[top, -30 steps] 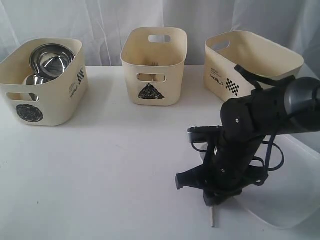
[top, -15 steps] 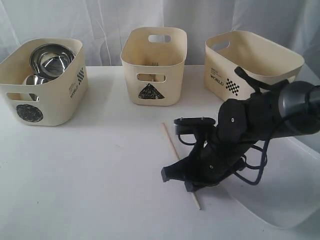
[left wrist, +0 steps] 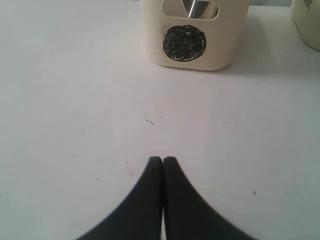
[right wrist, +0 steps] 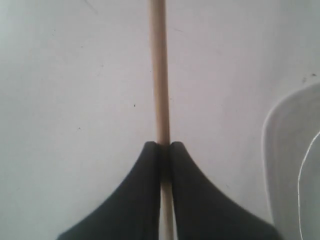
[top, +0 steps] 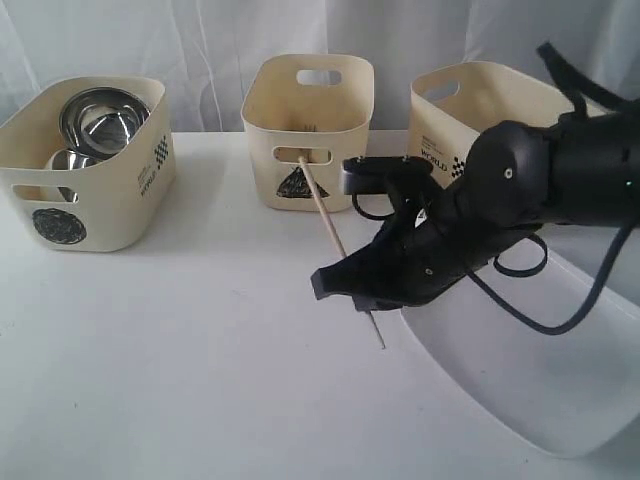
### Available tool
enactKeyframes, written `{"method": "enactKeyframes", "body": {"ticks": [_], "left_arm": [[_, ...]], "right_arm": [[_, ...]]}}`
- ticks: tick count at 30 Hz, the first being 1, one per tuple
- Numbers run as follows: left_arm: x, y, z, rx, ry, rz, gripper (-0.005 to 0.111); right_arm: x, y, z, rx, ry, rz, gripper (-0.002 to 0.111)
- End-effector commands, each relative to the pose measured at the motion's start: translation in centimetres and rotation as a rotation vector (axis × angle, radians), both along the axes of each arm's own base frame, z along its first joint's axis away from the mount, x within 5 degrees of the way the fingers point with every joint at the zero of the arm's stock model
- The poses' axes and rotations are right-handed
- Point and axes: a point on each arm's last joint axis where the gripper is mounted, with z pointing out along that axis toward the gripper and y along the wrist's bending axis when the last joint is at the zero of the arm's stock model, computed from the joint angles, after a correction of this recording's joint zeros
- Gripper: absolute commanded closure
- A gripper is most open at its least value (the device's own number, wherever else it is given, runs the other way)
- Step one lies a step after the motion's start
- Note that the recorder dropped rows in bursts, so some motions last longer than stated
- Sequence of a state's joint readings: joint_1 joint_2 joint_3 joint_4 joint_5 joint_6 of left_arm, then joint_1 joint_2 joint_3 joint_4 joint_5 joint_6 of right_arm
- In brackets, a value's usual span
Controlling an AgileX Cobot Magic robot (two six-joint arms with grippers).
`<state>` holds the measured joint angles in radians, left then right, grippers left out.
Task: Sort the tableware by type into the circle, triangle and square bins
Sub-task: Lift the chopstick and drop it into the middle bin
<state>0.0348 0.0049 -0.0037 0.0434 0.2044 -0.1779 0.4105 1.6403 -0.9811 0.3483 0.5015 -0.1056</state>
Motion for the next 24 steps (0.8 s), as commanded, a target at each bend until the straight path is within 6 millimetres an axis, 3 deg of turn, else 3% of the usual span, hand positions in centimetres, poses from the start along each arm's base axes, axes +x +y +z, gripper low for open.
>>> {"method": "enactKeyframes", "body": {"ticks": [1,4,8,16,20,24], "left_arm": [[0.0,0.0,-0.1,-0.001,-0.005,-0.007,0.107],[0.0,0.0,-0.1,-0.001,-0.005,-0.007,0.107],[0.0,0.0,-0.1,-0.001,-0.005,-0.007,0.107],[0.0,0.0,-0.1,-0.001,-0.005,-0.007,0.107],[0.0,0.0,-0.1,-0.001,-0.005,-0.007,0.107],[0.0,0.0,-0.1,-0.001,-0.005,-0.007,0.107]], "right_arm": [[-0.2,0.0,1.2,0.010,-0.031,0.022,0.108],[-0.1,0.2,2.5,0.050,-0.080,0.002,0.108],[1.1,0.3,5.5,0.132,-0.241,-0.053,0.108],[6.0,-0.8,10.6,0.234,-0.562,-0.207,0.108],[8.9,-1.1,11.8,0.254,-0.665,-0.258,0.108],[12.2,-0.4,11.3,0.269,-0.751,-0.297,0.108]]}}
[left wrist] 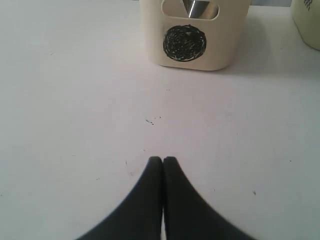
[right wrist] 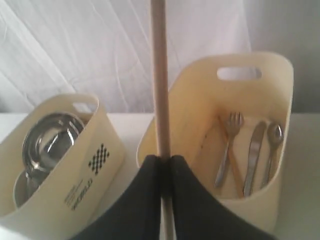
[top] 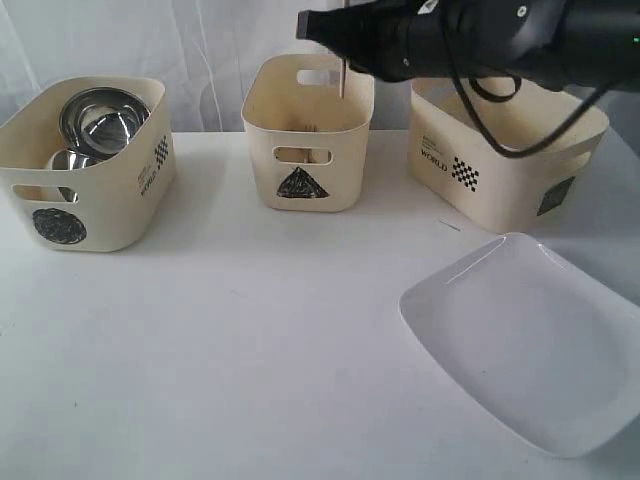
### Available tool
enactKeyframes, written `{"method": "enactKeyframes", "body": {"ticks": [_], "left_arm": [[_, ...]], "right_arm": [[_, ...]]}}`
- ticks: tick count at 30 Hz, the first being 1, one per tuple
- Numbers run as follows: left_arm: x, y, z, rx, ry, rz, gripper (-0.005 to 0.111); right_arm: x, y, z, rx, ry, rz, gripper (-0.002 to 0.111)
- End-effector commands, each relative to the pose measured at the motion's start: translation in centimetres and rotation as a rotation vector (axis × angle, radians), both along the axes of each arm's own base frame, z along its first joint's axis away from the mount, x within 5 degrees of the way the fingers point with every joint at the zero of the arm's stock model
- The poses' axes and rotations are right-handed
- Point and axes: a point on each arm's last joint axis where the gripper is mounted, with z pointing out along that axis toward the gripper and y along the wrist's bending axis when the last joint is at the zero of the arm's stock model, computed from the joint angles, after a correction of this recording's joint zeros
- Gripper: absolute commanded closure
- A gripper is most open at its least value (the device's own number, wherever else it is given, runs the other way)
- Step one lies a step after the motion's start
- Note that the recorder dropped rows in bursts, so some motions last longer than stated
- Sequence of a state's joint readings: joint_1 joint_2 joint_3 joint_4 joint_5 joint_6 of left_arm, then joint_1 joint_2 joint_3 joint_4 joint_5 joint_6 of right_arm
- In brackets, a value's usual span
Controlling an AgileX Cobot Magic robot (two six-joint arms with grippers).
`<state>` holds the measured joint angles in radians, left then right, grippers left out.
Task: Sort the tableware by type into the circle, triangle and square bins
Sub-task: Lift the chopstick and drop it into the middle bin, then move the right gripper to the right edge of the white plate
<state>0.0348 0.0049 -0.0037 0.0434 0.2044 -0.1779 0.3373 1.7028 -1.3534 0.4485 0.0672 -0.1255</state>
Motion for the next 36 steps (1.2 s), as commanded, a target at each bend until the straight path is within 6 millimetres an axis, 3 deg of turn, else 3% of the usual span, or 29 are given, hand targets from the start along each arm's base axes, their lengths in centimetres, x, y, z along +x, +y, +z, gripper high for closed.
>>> {"method": "enactKeyframes", "body": {"ticks": [1,6,15,20,23,30,33,36], "left_arm": [[0.0,0.0,-0.1,-0.001,-0.005,-0.007,0.107],[0.0,0.0,-0.1,-0.001,-0.005,-0.007,0.107],[0.0,0.0,-0.1,-0.001,-0.005,-0.007,0.107],[0.0,0.0,-0.1,-0.001,-0.005,-0.007,0.107],[0.0,0.0,-0.1,-0.001,-0.005,-0.007,0.107],[0.0,0.0,-0.1,-0.001,-0.005,-0.007,0.107],[0.0,0.0,-0.1,-0.001,-0.005,-0.007,0.107],[0.0,0.0,-0.1,-0.001,-0.005,-0.007,0.107]], "right_arm": [[3.8,0.2,-0.9,0.012,-0.114,-0.072,0.108],[7.6,0.9,-3.9,0.018,-0.204,-0.140,0.108],[12.3,2.0,-8.7,-0.017,-0.275,-0.170,0.107],[12.9,2.2,-10.0,-0.039,-0.162,-0.120,0.087],[12.8,2.0,-10.0,-0.059,-0.129,-0.104,0.079],[11.0,1.5,-7.2,-0.076,0.040,-0.007,0.079],[8.6,0.7,-4.9,-0.105,0.234,0.096,0.087],[5.9,-1.1,-2.5,-0.185,0.383,0.170,0.108]]}}
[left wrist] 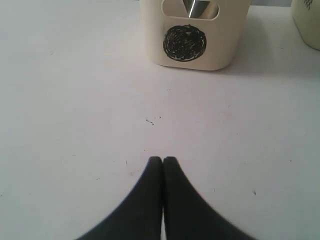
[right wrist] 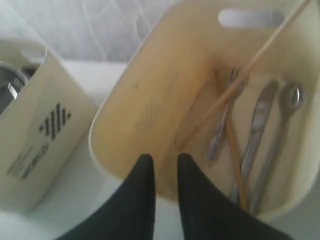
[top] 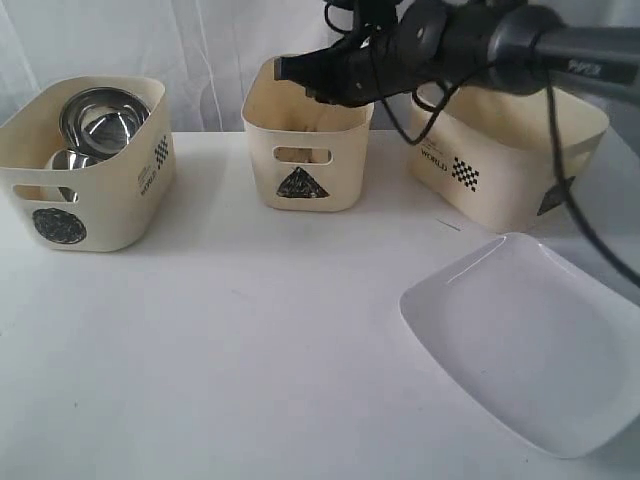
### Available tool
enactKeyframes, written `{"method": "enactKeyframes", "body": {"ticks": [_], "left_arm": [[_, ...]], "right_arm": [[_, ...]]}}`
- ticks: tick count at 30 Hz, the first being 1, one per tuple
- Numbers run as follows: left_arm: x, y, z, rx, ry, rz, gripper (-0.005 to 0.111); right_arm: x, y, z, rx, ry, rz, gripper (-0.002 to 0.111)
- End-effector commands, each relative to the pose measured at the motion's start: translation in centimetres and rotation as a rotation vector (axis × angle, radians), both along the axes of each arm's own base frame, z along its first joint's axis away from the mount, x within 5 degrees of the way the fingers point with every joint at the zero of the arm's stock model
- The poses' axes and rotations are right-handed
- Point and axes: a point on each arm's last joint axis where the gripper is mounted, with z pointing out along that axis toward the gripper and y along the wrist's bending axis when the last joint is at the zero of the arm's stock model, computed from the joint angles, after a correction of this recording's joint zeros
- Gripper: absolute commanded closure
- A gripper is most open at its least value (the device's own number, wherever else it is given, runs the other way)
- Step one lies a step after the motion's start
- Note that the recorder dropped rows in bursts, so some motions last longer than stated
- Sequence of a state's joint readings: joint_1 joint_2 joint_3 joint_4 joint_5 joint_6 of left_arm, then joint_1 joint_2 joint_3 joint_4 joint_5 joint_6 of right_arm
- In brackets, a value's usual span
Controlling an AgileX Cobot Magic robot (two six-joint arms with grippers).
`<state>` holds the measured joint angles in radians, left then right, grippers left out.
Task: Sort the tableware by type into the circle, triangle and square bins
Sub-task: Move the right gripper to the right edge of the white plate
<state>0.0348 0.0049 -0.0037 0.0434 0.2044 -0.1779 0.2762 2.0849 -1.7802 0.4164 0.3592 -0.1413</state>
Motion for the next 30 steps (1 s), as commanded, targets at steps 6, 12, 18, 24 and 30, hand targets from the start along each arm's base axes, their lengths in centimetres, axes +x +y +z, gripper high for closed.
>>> {"method": "enactKeyframes", "body": {"ticks": [6,12,18,24,30], "left_arm": [[0.0,0.0,-0.1,-0.001,-0.005,-0.007,0.107],[0.0,0.0,-0.1,-0.001,-0.005,-0.007,0.107],[0.0,0.0,-0.1,-0.001,-0.005,-0.007,0.107],[0.0,0.0,-0.1,-0.001,-0.005,-0.007,0.107],[0.0,0.0,-0.1,-0.001,-0.005,-0.007,0.107]], "right_arm": [[-8.9,-7.6,5.3,-0.199,0.381,0.010,0.108],[-15.1,-16.9,1.9,-0.167,0.599,-0.204,0.108],[-21.9,-23.8,-3.6,0.005,0.927,-0.118,0.108],[-24.1,-27.7,-4.6,0.083,0.857,-0.202,0.107],[-23.1,-28.8,-6.0,0.005,0.796,-0.193,0.048]]}}
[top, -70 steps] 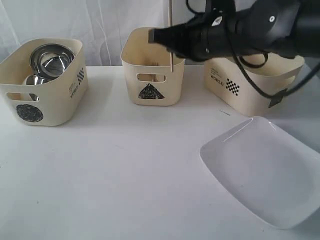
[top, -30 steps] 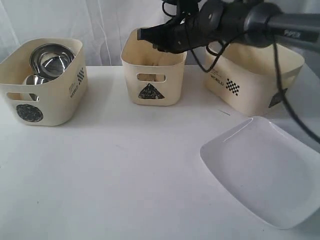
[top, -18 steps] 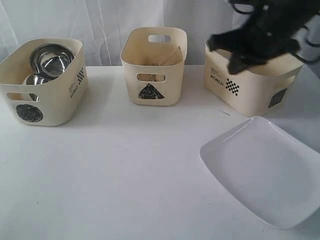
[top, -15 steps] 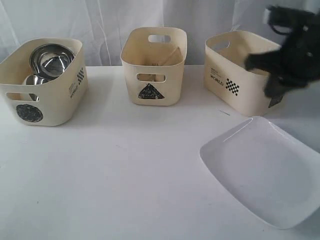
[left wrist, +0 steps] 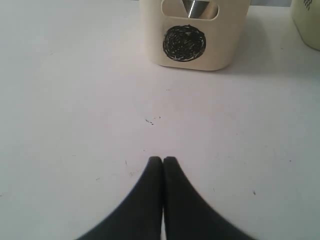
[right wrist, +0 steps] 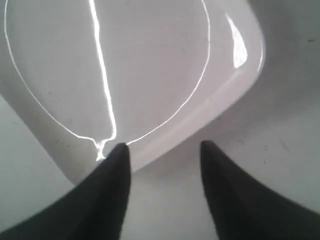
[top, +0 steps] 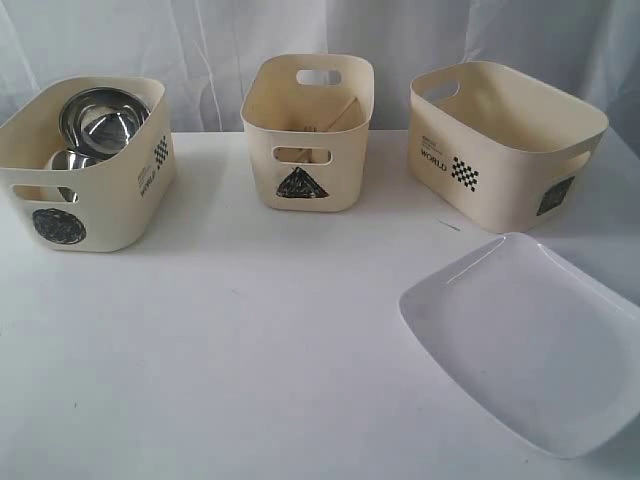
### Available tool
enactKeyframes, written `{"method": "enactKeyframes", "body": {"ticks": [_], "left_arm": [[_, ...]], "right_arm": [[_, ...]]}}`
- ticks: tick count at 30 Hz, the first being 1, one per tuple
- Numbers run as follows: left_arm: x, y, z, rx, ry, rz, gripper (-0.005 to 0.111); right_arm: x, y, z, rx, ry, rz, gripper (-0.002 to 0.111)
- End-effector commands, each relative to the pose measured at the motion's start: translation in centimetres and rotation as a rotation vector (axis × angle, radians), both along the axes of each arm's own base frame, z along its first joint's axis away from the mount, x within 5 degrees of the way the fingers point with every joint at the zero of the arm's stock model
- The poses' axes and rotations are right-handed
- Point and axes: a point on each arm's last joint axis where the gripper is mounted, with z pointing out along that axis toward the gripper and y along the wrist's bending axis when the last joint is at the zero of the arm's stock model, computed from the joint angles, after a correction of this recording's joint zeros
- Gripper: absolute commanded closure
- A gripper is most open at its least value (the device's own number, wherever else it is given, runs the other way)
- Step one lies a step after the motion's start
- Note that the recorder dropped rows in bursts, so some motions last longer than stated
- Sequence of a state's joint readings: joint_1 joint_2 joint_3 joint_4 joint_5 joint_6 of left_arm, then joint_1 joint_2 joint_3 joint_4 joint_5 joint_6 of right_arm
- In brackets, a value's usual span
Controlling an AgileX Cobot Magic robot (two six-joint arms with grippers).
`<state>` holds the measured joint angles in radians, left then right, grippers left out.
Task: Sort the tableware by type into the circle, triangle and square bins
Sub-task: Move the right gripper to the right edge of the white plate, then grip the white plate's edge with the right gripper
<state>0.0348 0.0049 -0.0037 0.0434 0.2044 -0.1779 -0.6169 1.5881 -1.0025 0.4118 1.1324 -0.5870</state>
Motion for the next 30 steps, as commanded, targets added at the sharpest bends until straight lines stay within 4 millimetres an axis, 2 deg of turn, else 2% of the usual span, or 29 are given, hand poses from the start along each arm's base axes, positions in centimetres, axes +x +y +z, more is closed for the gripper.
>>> {"method": "enactKeyframes", "body": {"ticks": [1,5,9,13,16,23,25,29,30], "left_arm": [[0.0,0.0,-0.1,-0.001,-0.005,-0.007,0.107],[0.0,0.0,-0.1,-0.001,-0.005,-0.007,0.107],[0.0,0.0,-0.1,-0.001,-0.005,-0.007,0.107],[0.0,0.0,-0.1,-0.001,-0.005,-0.007,0.107],[0.0,0.0,-0.1,-0.001,-0.005,-0.007,0.107],[0.0,0.0,-0.1,-0.001,-0.005,-0.007,0.107],[0.0,0.0,-0.1,-0.001,-0.005,-0.007,0.107],[0.0,0.0,-0.1,-0.001,-0.005,-0.007,0.107],[0.0,0.0,-0.1,-0.001,-0.005,-0.007,0.107]], "right_arm": [[0.8,-1.2,-1.1,-0.067,-0.053,-0.035,0.046],[2.0,-2.6,-2.1,-0.173,-0.128,-0.092,0.046],[2.7,-3.2,-3.6,-0.173,-0.125,-0.121,0.046],[3.1,-3.3,-6.3,-0.107,-0.063,-0.129,0.049],[3.3,-2.9,-8.0,-0.042,-0.035,-0.067,0.055],[4.2,-1.1,-9.9,0.202,-0.131,0.086,0.062],[4.3,-0.9,-10.0,0.231,-0.149,0.107,0.069],[4.1,-0.9,-10.1,0.223,-0.145,0.142,0.104],[4.1,-0.9,-10.1,0.226,-0.141,0.148,0.108]]}}
